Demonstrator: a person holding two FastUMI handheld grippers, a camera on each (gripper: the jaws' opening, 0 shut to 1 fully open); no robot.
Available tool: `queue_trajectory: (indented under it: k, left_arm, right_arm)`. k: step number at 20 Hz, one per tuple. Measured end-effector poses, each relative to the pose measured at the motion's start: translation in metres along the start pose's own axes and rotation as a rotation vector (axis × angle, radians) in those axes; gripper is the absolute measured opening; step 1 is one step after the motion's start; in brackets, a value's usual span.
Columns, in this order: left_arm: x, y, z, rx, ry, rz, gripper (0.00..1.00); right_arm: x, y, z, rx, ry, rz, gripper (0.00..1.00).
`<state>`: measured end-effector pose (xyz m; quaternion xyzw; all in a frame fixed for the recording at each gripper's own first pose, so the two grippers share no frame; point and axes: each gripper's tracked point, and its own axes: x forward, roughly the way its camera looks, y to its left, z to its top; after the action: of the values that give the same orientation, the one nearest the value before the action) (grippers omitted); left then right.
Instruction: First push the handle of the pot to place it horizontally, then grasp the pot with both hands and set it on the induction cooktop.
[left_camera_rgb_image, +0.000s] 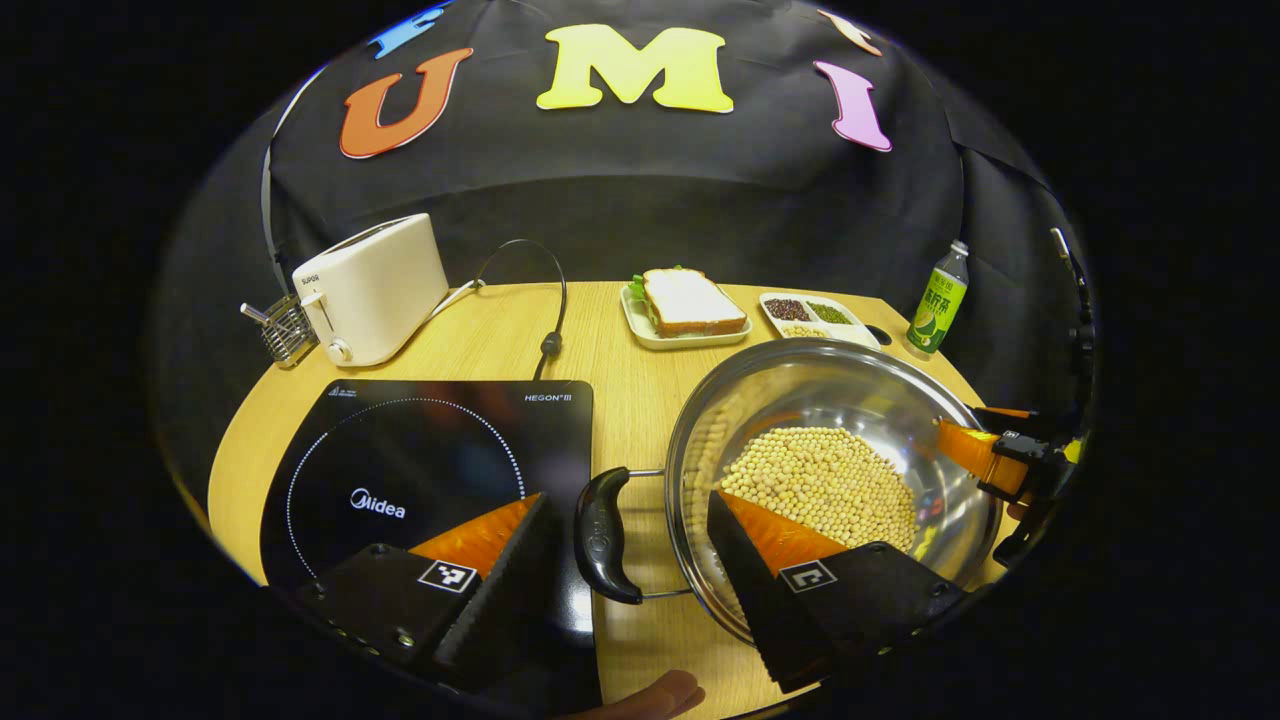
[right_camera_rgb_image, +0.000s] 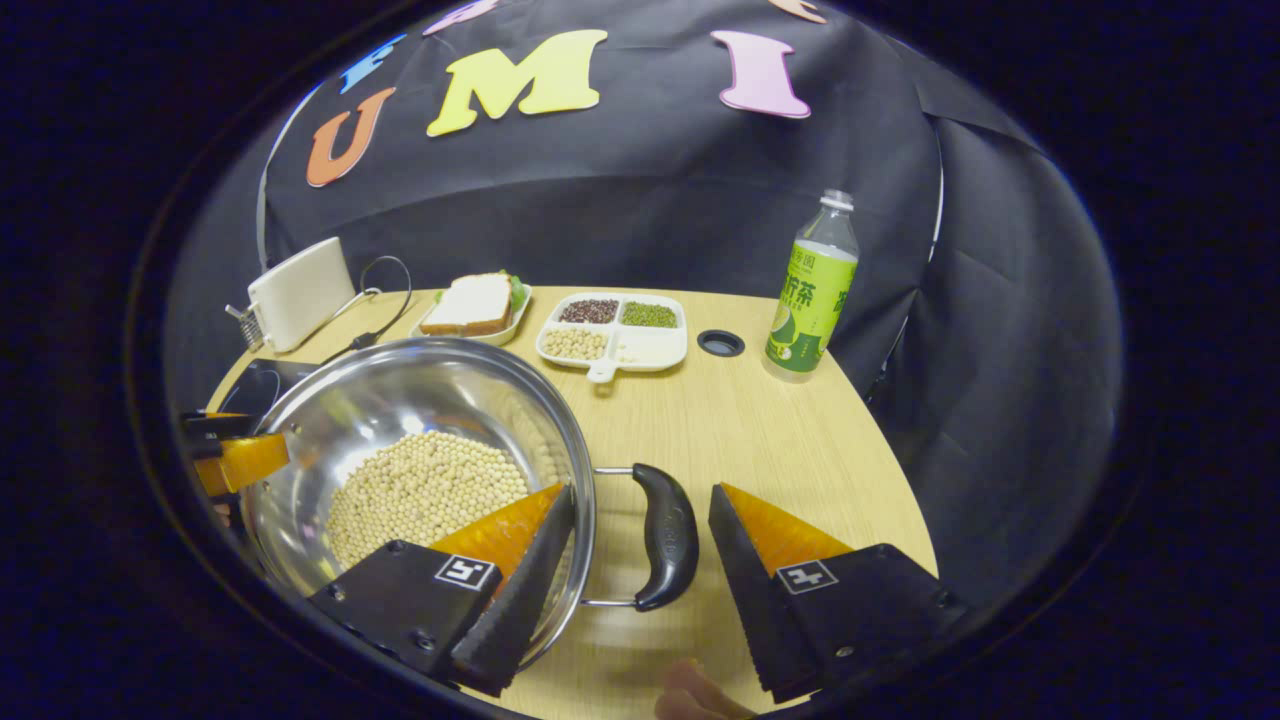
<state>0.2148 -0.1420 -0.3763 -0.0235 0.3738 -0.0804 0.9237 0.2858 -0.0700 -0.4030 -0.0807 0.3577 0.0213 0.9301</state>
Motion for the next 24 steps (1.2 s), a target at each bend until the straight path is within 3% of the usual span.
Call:
queue_trajectory:
  k: [1,3,4,5,6,7,9,10,13,14,15,24]
  left_arm:
    - [0.0,0.0,0.0,0.005,0.003,0.005,0.94]
    - [0.001,0.002,-0.001,0.021,0.004,0.021,0.94]
    - [0.001,0.005,-0.002,0.02,0.011,0.03,0.9]
    - [0.0,0.004,-0.001,0.019,0.005,0.031,0.95]
    - [0.001,0.003,-0.003,0.02,0.008,0.026,0.92]
    - [0.002,0.001,0.0,0.024,-0.004,0.018,0.81]
    - [0.003,-0.001,0.0,0.035,-0.019,0.011,0.74]
    - [0.006,-0.002,-0.002,0.035,-0.02,0.012,0.63]
    - [0.003,-0.003,0.001,0.043,-0.036,-0.002,0.59]
    - [0.001,-0.003,0.001,0.054,-0.042,0.0,0.47]
    - [0.002,-0.005,0.001,0.055,-0.053,0.0,0.57]
    - [-0.03,-0.026,0.01,0.049,-0.126,-0.056,0.55]
  right_arm:
    - [0.002,0.001,-0.001,0.009,0.004,0.001,0.87]
    - [0.004,0.002,-0.003,0.012,0.009,0.005,0.92]
    - [0.005,0.003,-0.004,0.015,0.013,0.01,0.87]
    - [0.005,0.005,-0.005,0.019,0.016,0.024,0.87]
    - [0.004,0.007,-0.007,0.029,0.023,0.034,0.88]
    - [0.004,0.009,-0.009,0.038,0.025,0.049,0.84]
    - [0.002,0.011,-0.01,0.059,0.023,0.058,0.75]
    - [0.0,0.011,-0.01,0.055,0.016,0.055,0.74]
    - [-0.003,0.01,-0.012,0.06,0.007,0.045,0.7]
    - [-0.005,0.01,-0.013,0.056,0.0,0.044,0.69]
    - [-0.006,0.008,-0.014,0.055,-0.006,0.041,0.68]
    - [-0.054,-0.01,-0.014,0.11,-0.056,0.011,0.65]
